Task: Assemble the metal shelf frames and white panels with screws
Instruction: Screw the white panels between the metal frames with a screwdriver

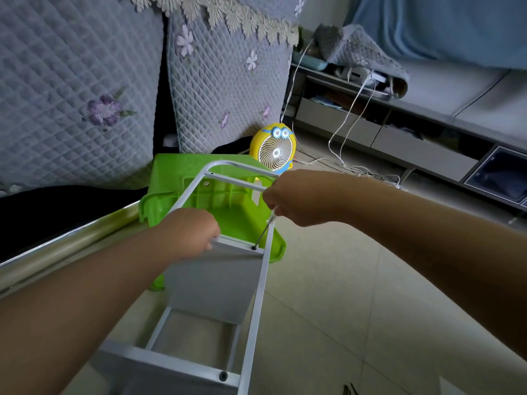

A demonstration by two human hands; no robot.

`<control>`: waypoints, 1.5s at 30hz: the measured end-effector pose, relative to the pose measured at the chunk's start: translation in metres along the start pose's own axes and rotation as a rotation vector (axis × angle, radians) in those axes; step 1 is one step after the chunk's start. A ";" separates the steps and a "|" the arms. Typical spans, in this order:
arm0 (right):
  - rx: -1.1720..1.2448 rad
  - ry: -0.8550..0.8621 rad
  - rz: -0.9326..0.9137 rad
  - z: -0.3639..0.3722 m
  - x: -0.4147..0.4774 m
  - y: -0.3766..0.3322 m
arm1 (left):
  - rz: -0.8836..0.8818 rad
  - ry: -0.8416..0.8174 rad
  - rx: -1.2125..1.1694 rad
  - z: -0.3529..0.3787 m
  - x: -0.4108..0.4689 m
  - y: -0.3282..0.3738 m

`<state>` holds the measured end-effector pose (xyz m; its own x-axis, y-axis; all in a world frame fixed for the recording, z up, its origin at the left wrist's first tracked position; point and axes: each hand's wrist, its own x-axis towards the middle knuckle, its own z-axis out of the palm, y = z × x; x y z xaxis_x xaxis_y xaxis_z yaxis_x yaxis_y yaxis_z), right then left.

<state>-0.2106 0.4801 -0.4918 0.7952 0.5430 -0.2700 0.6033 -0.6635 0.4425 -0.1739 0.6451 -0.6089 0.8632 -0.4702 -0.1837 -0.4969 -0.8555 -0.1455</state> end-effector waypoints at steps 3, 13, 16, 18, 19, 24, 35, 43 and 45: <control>-0.062 0.006 -0.053 0.004 0.003 -0.006 | 0.043 0.007 0.066 0.001 0.006 0.004; -0.161 -0.047 -0.089 -0.005 0.011 -0.022 | 0.102 0.059 0.173 0.002 0.011 0.010; -0.100 -0.036 -0.037 -0.003 0.011 -0.019 | 0.099 0.064 0.171 0.003 0.011 0.009; -0.028 -0.031 0.022 0.002 0.011 -0.014 | 0.102 0.057 0.172 0.004 0.012 0.009; 0.011 -0.040 0.058 0.005 0.011 -0.012 | 0.103 0.052 0.178 0.004 0.012 0.009; 0.141 -0.005 0.179 0.010 0.010 -0.012 | 0.094 0.053 0.205 0.005 0.012 0.011; -0.213 0.003 0.066 0.025 -0.016 -0.007 | 0.055 0.040 0.144 0.009 0.014 0.011; -0.411 0.031 -0.170 0.008 -0.002 -0.015 | 0.035 0.015 0.108 0.007 0.014 0.010; -0.451 0.014 -0.165 0.009 -0.002 -0.013 | 0.033 0.006 0.110 0.005 0.014 0.010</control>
<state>-0.2195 0.4831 -0.5047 0.6879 0.6315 -0.3578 0.6324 -0.2795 0.7225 -0.1675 0.6313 -0.6179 0.8466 -0.4993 -0.1842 -0.5315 -0.8106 -0.2458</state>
